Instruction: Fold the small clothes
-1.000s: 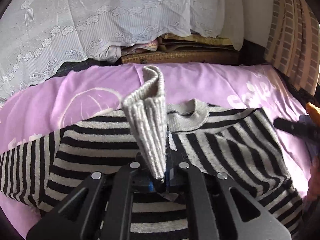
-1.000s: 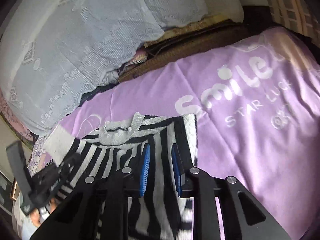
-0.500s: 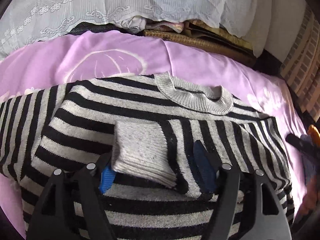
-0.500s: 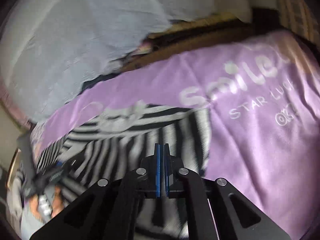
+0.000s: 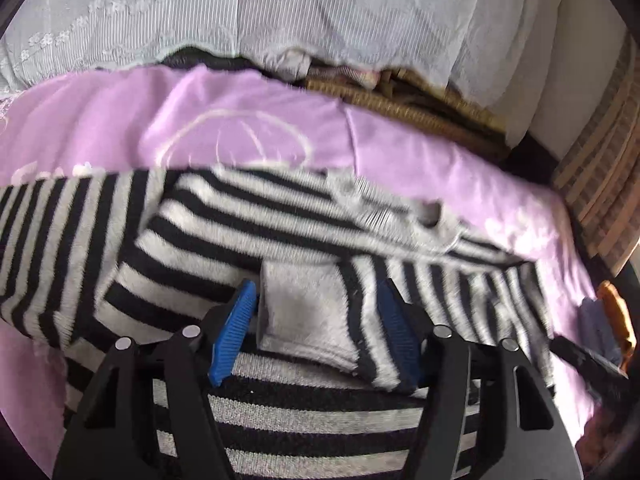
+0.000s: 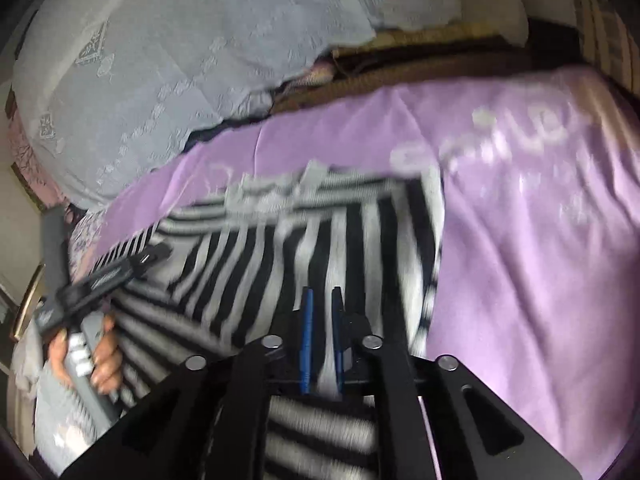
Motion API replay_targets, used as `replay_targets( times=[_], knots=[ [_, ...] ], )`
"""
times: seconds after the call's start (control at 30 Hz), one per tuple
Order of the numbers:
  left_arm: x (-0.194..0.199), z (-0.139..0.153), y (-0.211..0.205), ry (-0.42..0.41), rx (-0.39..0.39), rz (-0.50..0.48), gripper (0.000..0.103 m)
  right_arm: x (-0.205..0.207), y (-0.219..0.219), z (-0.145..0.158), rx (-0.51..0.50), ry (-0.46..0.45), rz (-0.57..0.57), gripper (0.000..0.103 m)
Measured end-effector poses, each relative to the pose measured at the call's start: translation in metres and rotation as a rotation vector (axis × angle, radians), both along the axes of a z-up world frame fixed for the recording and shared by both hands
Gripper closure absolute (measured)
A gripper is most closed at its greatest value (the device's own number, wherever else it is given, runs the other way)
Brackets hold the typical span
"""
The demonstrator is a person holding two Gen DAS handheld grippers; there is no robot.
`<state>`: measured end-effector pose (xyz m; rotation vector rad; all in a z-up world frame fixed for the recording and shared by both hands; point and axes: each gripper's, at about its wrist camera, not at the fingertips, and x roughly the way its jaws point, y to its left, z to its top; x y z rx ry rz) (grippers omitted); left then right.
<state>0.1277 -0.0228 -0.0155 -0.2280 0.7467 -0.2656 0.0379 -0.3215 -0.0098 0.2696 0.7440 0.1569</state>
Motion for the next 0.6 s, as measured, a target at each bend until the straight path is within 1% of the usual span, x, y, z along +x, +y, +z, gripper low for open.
replay_targets(
  times=[0.03,0.07,0.1,0.13,0.17,0.2,0.23,0.27,0.3,0.37,0.4,0.43,0.47,0.5,0.53,0.57,0.6],
  knots=[
    [-0.004,0.005,0.0,-0.03,-0.013,-0.012,0.042,0.014,-0.001,0.003,0.0,0.005,-0.018,0.087],
    [-0.006,0.008,-0.002,-0.044,-0.018,-0.028,0.042,0.027,-0.004,-0.001,0.002,0.029,-0.027,0.085],
    [-0.007,0.007,-0.008,-0.044,-0.009,-0.06,0.041,0.041,-0.006,-0.007,0.005,0.062,-0.03,0.085],
    [-0.004,0.0,-0.016,-0.018,0.025,-0.081,0.041,0.054,-0.007,-0.021,0.007,0.109,-0.033,0.085],
    [0.002,-0.01,-0.023,0.024,0.066,-0.091,0.04,0.062,-0.008,-0.038,0.007,0.152,-0.039,0.087],
    [0.007,-0.018,-0.027,0.06,0.093,-0.091,0.041,0.059,-0.011,-0.045,0.022,0.122,-0.038,0.089],
    [0.014,-0.031,-0.031,0.108,0.126,-0.087,0.041,0.052,-0.013,-0.043,0.023,0.114,-0.041,0.09],
    [0.014,-0.031,-0.034,0.097,0.146,-0.087,0.04,0.049,-0.013,-0.039,0.025,0.115,-0.05,0.09],
    [0.013,-0.028,-0.036,0.088,0.152,-0.089,0.039,0.045,-0.014,-0.033,0.025,0.105,-0.063,0.086],
    [0.009,-0.026,-0.032,0.08,0.146,-0.078,0.04,0.03,-0.009,-0.018,0.004,0.035,-0.074,0.084],
    [0.007,-0.024,-0.028,0.074,0.127,-0.067,0.04,0.022,-0.004,-0.011,-0.006,0.002,-0.059,0.083],
    [0.005,-0.02,-0.022,0.06,0.097,-0.059,0.04,0.018,-0.001,-0.009,-0.007,-0.013,-0.043,0.082],
    [0.003,-0.015,-0.015,0.047,0.072,-0.044,0.04,0.015,0.003,-0.01,-0.007,-0.014,-0.022,0.074],
    [0.001,-0.013,-0.011,0.051,0.079,-0.025,0.04,0.013,0.003,-0.013,-0.013,0.002,-0.008,0.068],
    [0.003,-0.015,-0.007,0.066,0.092,-0.006,0.04,0.015,0.005,-0.023,-0.029,0.038,-0.006,0.063],
    [0.005,-0.02,0.004,0.101,0.089,0.035,0.04,0.019,0.003,-0.036,-0.031,0.075,-0.008,0.062],
    [0.004,-0.022,0.013,0.122,0.059,0.054,0.041,0.02,-0.003,-0.044,0.01,0.073,-0.004,0.062]
  ],
)
